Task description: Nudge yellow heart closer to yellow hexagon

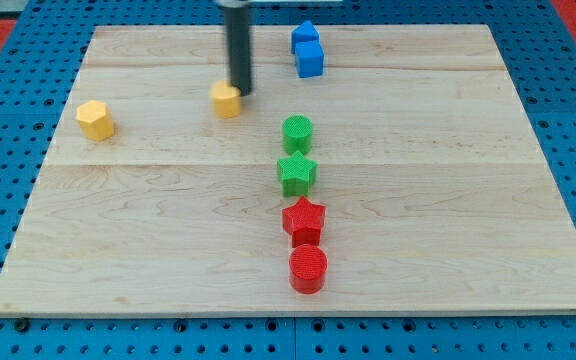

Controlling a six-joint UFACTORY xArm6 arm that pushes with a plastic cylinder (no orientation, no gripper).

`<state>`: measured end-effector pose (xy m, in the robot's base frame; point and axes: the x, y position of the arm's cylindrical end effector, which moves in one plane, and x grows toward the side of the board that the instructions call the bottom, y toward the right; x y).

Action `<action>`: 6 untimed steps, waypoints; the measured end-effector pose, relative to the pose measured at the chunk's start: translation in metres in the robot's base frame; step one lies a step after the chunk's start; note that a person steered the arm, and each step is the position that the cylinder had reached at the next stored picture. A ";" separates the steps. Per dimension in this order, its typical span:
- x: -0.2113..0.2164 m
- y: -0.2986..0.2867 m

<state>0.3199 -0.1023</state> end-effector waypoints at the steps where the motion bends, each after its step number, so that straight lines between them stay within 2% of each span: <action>1: 0.010 -0.052; 3: 0.013 0.042; 4: 0.036 0.010; 5: 0.030 -0.059; 6: 0.012 -0.070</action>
